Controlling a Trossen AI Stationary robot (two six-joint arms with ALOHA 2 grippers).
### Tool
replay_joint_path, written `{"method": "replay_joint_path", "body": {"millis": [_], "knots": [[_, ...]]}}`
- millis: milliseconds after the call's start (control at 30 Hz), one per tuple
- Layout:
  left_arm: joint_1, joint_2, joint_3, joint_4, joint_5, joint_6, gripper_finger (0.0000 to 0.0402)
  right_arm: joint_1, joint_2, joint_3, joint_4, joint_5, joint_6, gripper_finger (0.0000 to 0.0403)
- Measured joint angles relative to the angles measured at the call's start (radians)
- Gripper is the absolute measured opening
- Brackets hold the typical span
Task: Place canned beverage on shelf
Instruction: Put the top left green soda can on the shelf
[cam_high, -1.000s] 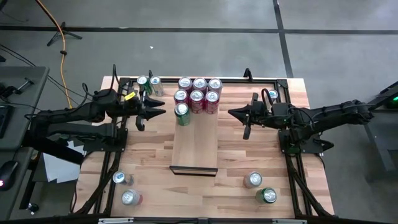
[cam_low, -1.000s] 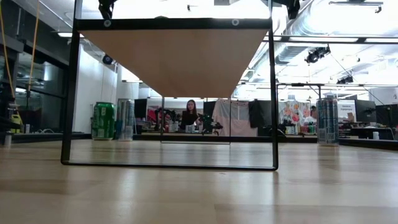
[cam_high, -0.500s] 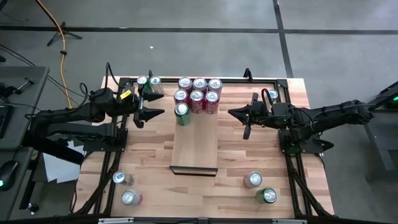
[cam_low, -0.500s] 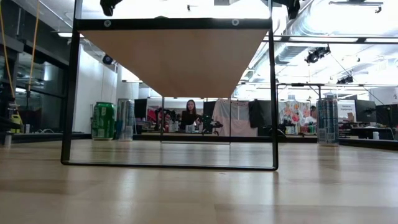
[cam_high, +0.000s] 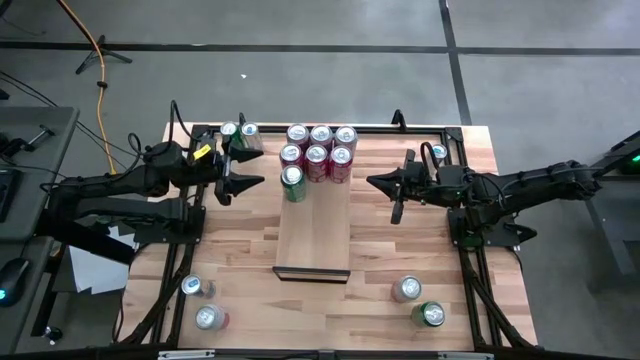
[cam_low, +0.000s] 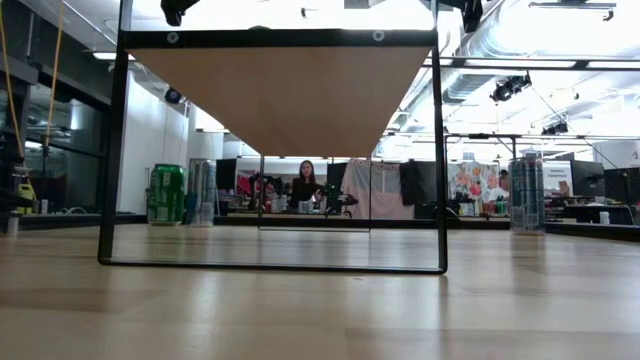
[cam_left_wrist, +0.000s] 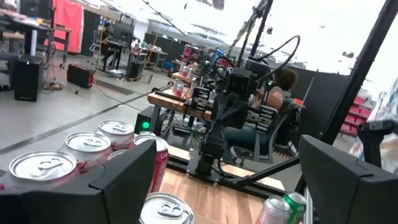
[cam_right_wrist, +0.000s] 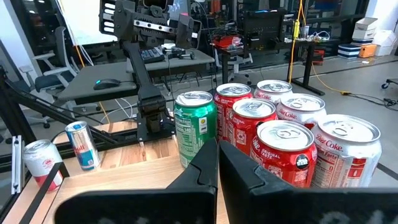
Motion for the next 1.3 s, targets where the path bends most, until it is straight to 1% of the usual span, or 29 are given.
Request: {"method": "replay_joint_path", "body": {"millis": [67,167,200,233,300,400,467,500,600,700,767,867,1067,1300], "knots": [[-0.001,0.000,0.000,0.000,-0.048,-0.056,0.0326,0.000,0.000,0.000,0.000,0.000,0.009,0.0000],[0.005,0.022,0.002,-0.014,-0.252,-0.226,0.0326,0.000,0.000,0.000,-0.001,0.000,0.039,0.0000],[0.018,0.037,0.011,-0.053,-0.303,-0.273,0.0325,0.000,0.000,0.000,-0.002,0.000,0.050,0.0000],[0.041,0.053,0.034,-0.110,-0.326,-0.301,0.0324,0.000,0.000,0.000,-0.002,0.000,0.053,0.0000],[0.106,0.097,0.109,-0.271,-0.320,-0.315,0.0322,0.000,0.000,0.000,-0.003,0.000,0.052,0.0000],[0.242,0.207,0.281,-0.567,-0.287,-0.313,0.0322,0.000,0.000,0.000,-0.006,0.000,0.054,0.0000],[0.358,0.297,0.389,-0.788,-0.262,-0.266,0.0322,0.000,0.000,0.000,-0.007,0.000,0.054,0.0000],[0.416,0.348,0.439,-0.868,-0.248,-0.232,0.0322,0.000,0.000,0.000,-0.009,0.000,0.054,0.0000],[0.574,0.488,0.554,-1.036,-0.221,-0.158,0.0321,0.000,0.000,0.000,-0.009,0.000,0.054,0.0000],[0.705,0.620,0.609,-1.145,-0.214,-0.117,0.0321,0.000,0.000,0.000,-0.009,0.000,0.055,0.0000],[0.764,0.687,0.634,-1.161,-0.217,-0.107,0.0321,0.000,0.000,0.000,-0.009,-0.001,0.065,0.0000],[0.840,0.761,0.642,-1.168,-0.219,-0.132,0.0321,0.000,0.000,0.000,-0.014,-0.002,0.087,0.0000],[0.925,0.852,0.643,-1.159,-0.220,-0.192,0.0321,0.000,0.000,0.000,-0.059,-0.008,0.107,0.0000],[0.937,0.908,0.644,-1.134,-0.220,-0.221,0.0321,0.000,0.000,0.000,-0.077,-0.022,0.107,0.0000]]}}
